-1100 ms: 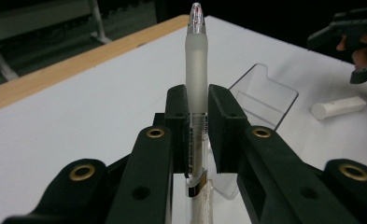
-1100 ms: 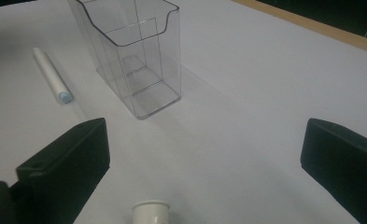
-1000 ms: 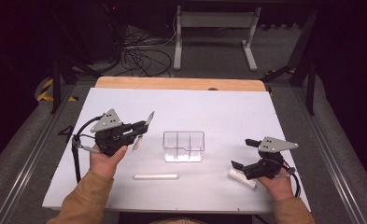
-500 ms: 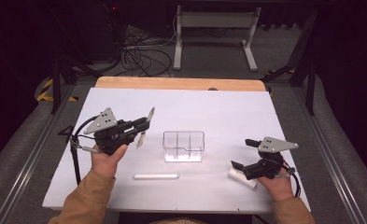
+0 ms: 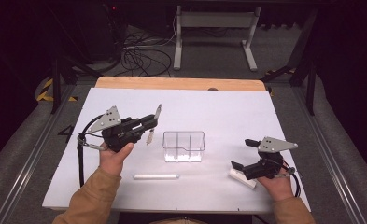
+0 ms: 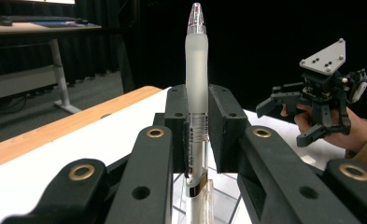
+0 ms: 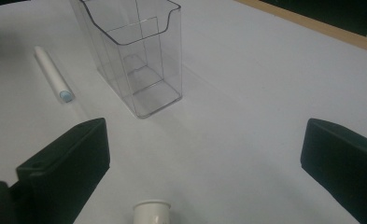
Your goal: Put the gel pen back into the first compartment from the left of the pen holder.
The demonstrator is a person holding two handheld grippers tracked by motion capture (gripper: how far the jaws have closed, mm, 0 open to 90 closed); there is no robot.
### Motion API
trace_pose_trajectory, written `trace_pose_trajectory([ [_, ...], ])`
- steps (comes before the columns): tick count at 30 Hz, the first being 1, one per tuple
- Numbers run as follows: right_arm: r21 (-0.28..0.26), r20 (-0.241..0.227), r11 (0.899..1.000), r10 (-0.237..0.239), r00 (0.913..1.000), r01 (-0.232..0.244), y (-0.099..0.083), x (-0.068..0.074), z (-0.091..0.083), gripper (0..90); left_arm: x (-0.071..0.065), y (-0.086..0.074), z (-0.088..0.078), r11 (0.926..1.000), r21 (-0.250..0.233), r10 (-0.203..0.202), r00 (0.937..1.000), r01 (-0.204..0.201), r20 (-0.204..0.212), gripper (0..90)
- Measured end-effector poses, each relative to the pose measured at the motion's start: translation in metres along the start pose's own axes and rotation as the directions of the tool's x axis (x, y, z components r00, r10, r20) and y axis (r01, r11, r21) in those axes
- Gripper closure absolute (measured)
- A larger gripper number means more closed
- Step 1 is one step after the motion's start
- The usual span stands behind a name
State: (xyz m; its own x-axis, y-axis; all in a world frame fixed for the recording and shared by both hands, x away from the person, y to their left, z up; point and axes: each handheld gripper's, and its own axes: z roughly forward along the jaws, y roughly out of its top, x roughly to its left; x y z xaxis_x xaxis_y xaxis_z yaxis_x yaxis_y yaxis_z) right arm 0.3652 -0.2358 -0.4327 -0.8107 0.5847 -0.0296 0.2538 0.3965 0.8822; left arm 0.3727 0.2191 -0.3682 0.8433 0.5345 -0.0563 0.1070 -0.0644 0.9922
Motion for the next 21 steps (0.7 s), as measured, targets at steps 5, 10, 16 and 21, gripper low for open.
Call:
trace_pose_trajectory([
  [5,0.002,-0.001,1.000,-0.001,1.0000,0.001,0.000,0.000,0.000,1.7,-0.001,-0.001,0.008,1.0000,-0.001,0.007,1.0000,-0.007,0.000,79.2],
  [10,0.004,-0.001,1.000,-0.002,1.0000,0.002,0.000,0.000,0.001,1.7,-0.002,-0.001,0.016,0.9999,-0.005,0.012,0.9998,-0.012,0.013,79.2],
  [16,0.003,-0.002,1.000,-0.002,1.0000,0.002,0.000,0.000,0.001,1.7,-0.005,-0.001,0.025,0.9998,-0.011,0.019,0.9995,-0.019,0.024,79.2],
  [21,0.005,-0.002,1.000,-0.003,1.0000,0.003,-0.001,0.000,0.001,1.7,-0.007,-0.001,0.032,0.9998,-0.007,0.020,0.9991,-0.020,0.038,79.3],
])
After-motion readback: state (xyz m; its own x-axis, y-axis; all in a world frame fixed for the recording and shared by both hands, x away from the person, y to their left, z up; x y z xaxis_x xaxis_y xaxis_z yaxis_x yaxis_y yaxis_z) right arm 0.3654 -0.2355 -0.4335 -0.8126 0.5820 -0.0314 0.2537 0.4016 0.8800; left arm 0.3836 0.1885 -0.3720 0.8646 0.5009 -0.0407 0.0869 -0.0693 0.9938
